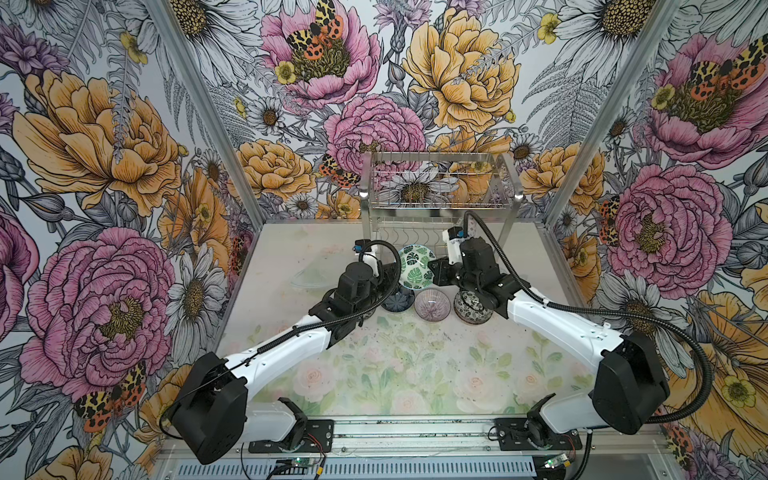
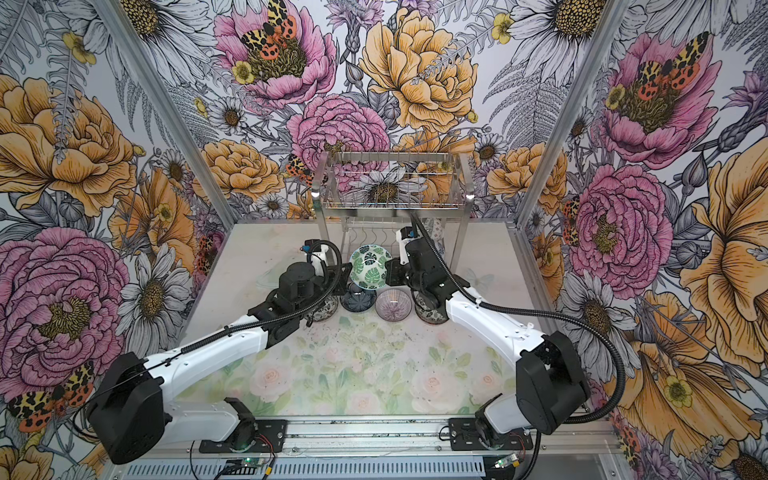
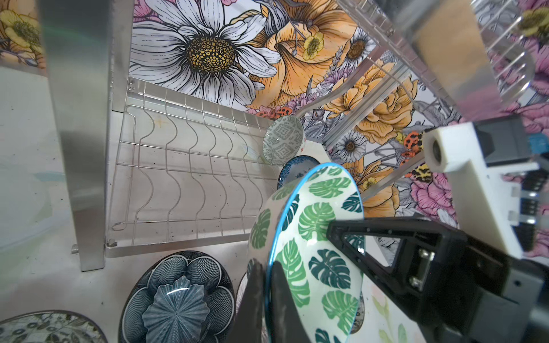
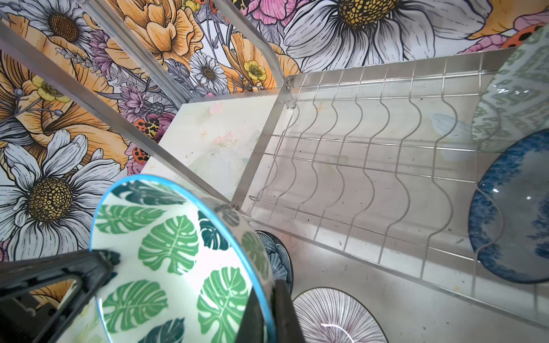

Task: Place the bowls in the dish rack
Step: 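Grasp the raised green leaf bowl rim with the right gripper while the left releases, then carry the green leaf bowl into the rack beside the blue bowl with the right gripper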

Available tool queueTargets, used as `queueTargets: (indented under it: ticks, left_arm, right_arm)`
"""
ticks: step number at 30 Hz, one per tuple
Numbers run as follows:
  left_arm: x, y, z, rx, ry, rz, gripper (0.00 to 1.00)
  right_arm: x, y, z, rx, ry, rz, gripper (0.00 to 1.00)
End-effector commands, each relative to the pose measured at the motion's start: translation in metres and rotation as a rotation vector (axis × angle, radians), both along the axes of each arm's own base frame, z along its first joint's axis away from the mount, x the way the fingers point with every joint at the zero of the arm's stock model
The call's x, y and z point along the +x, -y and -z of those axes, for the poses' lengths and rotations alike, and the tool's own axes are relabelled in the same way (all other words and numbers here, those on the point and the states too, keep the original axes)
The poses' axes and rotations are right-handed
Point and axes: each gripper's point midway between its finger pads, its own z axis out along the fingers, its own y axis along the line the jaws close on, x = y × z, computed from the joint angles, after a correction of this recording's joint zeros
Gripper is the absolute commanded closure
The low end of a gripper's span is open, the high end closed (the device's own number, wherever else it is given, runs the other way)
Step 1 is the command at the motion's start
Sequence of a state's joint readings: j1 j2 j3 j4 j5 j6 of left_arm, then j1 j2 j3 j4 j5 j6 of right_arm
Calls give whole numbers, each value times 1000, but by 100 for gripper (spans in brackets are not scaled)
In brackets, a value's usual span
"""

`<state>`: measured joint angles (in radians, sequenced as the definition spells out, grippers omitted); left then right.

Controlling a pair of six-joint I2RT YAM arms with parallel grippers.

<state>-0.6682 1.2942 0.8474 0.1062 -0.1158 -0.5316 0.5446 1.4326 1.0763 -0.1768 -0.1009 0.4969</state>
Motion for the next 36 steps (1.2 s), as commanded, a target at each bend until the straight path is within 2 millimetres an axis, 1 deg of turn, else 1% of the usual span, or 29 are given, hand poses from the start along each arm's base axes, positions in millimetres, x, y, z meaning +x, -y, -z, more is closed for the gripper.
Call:
queueTargets:
  ticks: [1, 3, 4, 5, 8, 9, 11, 15, 19, 26, 31, 36]
  left_arm:
    - [-2, -20, -14, 126, 15, -19, 45]
    - [-7, -29, -16, 190, 21, -22, 16]
    - [-9, -34, -17, 210, 25, -28, 6]
    - [-11, -38, -17, 233, 29, -30, 1]
    - [-16, -52, -19, 290, 28, -43, 1]
    - [-15, -60, -20, 327, 33, -70, 1]
    - [-18, -68, -20, 382, 35, -83, 2]
    - [-23, -83, -24, 459, 47, -103, 1]
    - [-23, -91, -26, 490, 52, -107, 1]
    - [-15, -101, -21, 492, 53, -122, 2]
    - [-7, -110, -11, 482, 35, -135, 1]
    - [-4, -118, -11, 462, 42, -154, 1]
  right_arm:
    - [0, 17, -41, -21, 132, 62, 100]
    - [2, 33, -42, -95, 159, 123, 100]
    - [2, 40, -42, -130, 173, 151, 100]
    - [3, 48, -43, -179, 191, 185, 100]
    - [4, 69, -49, -315, 252, 280, 100]
    - [4, 74, -52, -366, 276, 309, 100]
    - [4, 82, -56, -464, 314, 357, 100]
    - [8, 90, -60, -657, 361, 435, 100]
    - [15, 87, -58, -806, 388, 474, 100]
    - [31, 80, -45, -937, 442, 532, 100]
    - [49, 69, -34, -1006, 492, 533, 100]
    - [77, 63, -22, -1092, 500, 534, 100]
